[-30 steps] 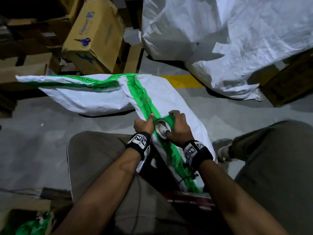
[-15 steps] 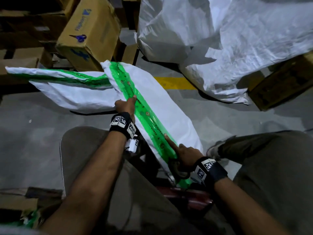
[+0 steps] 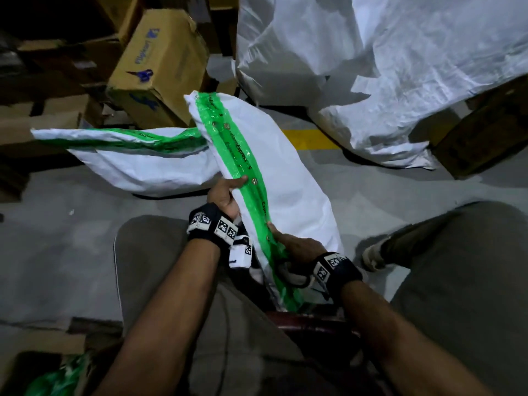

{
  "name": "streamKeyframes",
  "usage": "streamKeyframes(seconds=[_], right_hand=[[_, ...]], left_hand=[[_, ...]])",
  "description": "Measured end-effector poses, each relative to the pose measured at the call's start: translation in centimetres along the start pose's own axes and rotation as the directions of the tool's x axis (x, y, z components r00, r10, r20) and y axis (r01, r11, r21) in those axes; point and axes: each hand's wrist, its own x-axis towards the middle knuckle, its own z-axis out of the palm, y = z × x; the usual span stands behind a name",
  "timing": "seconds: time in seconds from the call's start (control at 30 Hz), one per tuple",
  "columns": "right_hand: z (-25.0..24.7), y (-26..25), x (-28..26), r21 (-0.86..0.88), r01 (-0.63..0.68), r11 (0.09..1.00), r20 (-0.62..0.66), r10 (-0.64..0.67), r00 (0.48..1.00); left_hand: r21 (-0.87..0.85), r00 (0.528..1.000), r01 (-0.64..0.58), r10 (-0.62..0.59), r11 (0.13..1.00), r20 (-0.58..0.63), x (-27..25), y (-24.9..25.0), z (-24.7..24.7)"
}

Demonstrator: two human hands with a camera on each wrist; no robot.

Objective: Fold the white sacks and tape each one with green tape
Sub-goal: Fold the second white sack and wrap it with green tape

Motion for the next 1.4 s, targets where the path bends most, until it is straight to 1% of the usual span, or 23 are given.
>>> streamKeyframes(seconds=[0.07, 0.13, 0.2, 0.23, 0.27, 0.33, 0.4, 0.43, 0.5, 0.6, 0.67, 0.8, 0.87, 0.97, 1.03, 1.1, 1.13, 1.17, 1.2, 1.23, 1.3, 1.33, 1.4], right_hand=[[0.0, -0.7, 0.8, 0.003, 0.004, 1.000, -0.002, -0.004, 1.000], [0.0, -1.4, 1.6, 0.063, -0.023, 0.998, -0.015, 0.024, 1.000], [-0.1, -1.6, 2.2, 0.090, -0.067, 0.994, -0.028, 0.070, 0.997], [-0.3, -1.7, 2.3, 0.092, -0.084, 0.992, -0.033, 0.087, 0.996], [-0.4, -1.7, 2.3, 0.092, -0.095, 0.991, -0.040, 0.099, 0.994], [-0.7, -1.3, 2.1, 0.090, -0.108, 0.990, -0.072, 0.114, 0.991], [-1.1, -0.7, 1.7, 0.142, -0.122, 0.982, -0.132, 0.140, 0.981], [-1.4, -0.5, 1.4, 0.184, -0.128, 0.975, -0.168, 0.160, 0.973], [-1.9, -0.2, 0.9, 0.257, -0.131, 0.958, -0.247, 0.196, 0.949], [-1.8, 0.0, -0.5, 0.320, -0.167, 0.933, -0.365, 0.284, 0.886], [-1.2, 0.0, -1.2, 0.348, -0.176, 0.921, -0.425, 0.323, 0.846], [-1.4, -0.2, -1.7, 0.463, 0.041, 0.885, -0.572, 0.264, 0.776], [-2.7, -0.5, -2.0, 0.434, -0.016, 0.901, -0.517, 0.264, 0.814], [-4.4, -0.9, -3.1, 0.143, -0.183, 0.973, -0.382, 0.225, 0.897], [-4.9, -1.0, -4.0, -0.001, -0.198, 0.980, -0.300, 0.188, 0.935], [-5.4, -0.8, -4.5, -0.024, -0.204, 0.979, -0.234, 0.193, 0.953], [-5.7, -0.6, -4.7, 0.009, -0.202, 0.979, -0.219, 0.199, 0.955], [-6.0, -0.3, -4.7, 0.056, -0.192, 0.980, -0.206, 0.200, 0.958], [-6.4, 0.1, -4.5, 0.094, -0.167, 0.981, -0.199, 0.183, 0.963], [-6.7, 0.4, -4.2, 0.114, -0.143, 0.983, -0.185, 0.162, 0.969], [-7.0, 0.7, -3.6, 0.134, -0.101, 0.986, -0.164, 0.123, 0.979], [-6.8, 0.8, -3.2, 0.141, -0.090, 0.986, -0.165, 0.113, 0.980], [-6.5, 0.9, -2.8, 0.126, -0.093, 0.988, -0.140, 0.111, 0.984]], left_hand=[[0.093, 0.999, 0.017, -0.012, 0.996, -0.051, 0.2, -1.5, -0.3], [0.293, 0.981, 0.154, -0.110, 0.944, -0.161, -0.5, -2.8, -0.6], [0.526, 0.953, 0.296, -0.212, 0.797, -0.215, -1.3, -4.6, -0.6], [0.591, 0.943, 0.330, -0.228, 0.736, -0.243, -1.3, -5.6, -0.8], [0.602, 0.937, 0.347, -0.236, 0.719, -0.258, -1.4, -6.4, -1.0], [0.529, 0.931, 0.363, -0.276, 0.767, -0.238, -1.0, -7.2, -1.1], [0.482, 0.928, 0.361, -0.258, 0.798, -0.267, 0.0, -7.9, -1.2], [0.459, 0.931, 0.336, -0.219, 0.823, -0.291, 0.5, -8.5, -1.1], [0.443, 0.940, 0.208, -0.053, 0.872, -0.336, 1.3, -9.9, -0.6], [0.633, 0.922, 0.079, 0.186, 0.770, -0.341, 1.4, -10.0, 0.9], [0.634, 0.904, 0.014, 0.261, 0.773, -0.338, 2.1, -9.2, 1.8], [0.502, 0.893, -0.122, 0.316, 0.856, -0.322, 3.5, -7.4, 2.8], [0.499, 0.886, -0.155, 0.344, 0.852, -0.312, 3.5, -6.5, 3.6], [0.437, 0.882, -0.193, 0.351, 0.879, -0.316, 4.4, -4.6, 3.9], [0.339, 0.891, -0.186, 0.304, 0.922, -0.338, 5.5, -3.1, 3.4], [0.230, 0.898, -0.157, 0.236, 0.960, -0.371, 6.0, -1.6, 3.3], [0.178, 0.915, -0.133, 0.190, 0.975, -0.355, 5.9, -1.1, 3.5], [0.118, 0.947, -0.106, 0.136, 0.987, -0.290, 5.1, -0.9, 4.1], [0.055, 0.983, -0.084, 0.091, 0.995, -0.158, 4.1, -0.8, 4.7], [0.030, 0.999, -0.047, 0.048, 0.998, -0.021, 3.2, -1.1, 5.2], [0.012, 0.989, 0.019, -0.020, 1.000, 0.149, 1.4, -2.6, 6.0], [0.033, 0.984, 0.047, -0.052, 0.998, 0.168, 1.0, -3.6, 6.2], [0.142, 0.986, 0.098, -0.116, 0.985, 0.120, 0.4, -5.6, 6.4]])
